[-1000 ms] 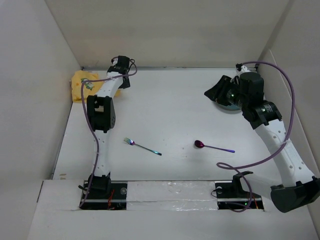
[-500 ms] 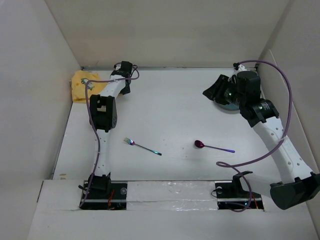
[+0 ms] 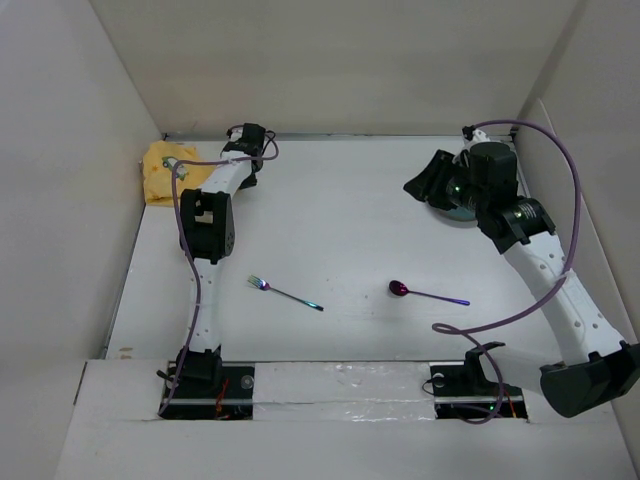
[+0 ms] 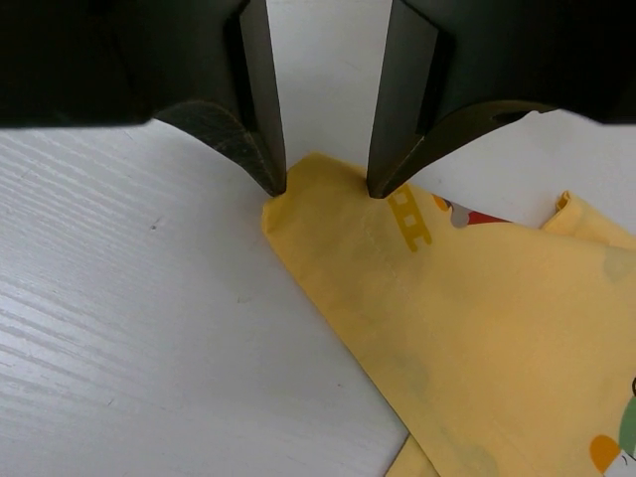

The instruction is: Set the dinner table for one person

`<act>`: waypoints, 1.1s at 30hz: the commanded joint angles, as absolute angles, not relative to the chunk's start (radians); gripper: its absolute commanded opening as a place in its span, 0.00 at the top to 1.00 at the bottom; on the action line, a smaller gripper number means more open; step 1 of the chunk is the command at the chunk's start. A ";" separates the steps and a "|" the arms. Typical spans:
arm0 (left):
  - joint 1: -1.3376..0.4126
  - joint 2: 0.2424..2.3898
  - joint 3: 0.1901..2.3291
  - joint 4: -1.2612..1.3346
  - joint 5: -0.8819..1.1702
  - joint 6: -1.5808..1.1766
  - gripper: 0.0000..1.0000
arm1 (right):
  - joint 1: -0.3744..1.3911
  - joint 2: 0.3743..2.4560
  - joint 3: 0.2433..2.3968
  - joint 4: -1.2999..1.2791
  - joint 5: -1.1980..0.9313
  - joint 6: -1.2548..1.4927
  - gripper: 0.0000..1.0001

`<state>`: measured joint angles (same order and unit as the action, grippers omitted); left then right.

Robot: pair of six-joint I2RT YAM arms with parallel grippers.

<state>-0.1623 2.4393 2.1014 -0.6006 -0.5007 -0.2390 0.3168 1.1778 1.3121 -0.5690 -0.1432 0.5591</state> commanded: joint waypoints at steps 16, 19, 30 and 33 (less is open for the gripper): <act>-0.181 2.404 2.094 -0.604 -0.525 -0.238 1.00 | 0.341 1.163 1.330 -0.566 -0.104 0.526 0.54; -0.242 2.361 2.176 -0.607 -0.483 -0.227 1.00 | 0.350 1.175 1.330 -0.555 -0.109 0.526 0.54; -0.405 2.030 2.421 -0.425 -0.074 -0.287 1.00 | 0.360 1.226 1.416 -0.515 -0.097 0.561 0.88; -0.405 1.887 2.360 -0.335 -0.037 -0.301 1.00 | 0.360 1.232 1.417 -0.514 -0.092 0.564 0.99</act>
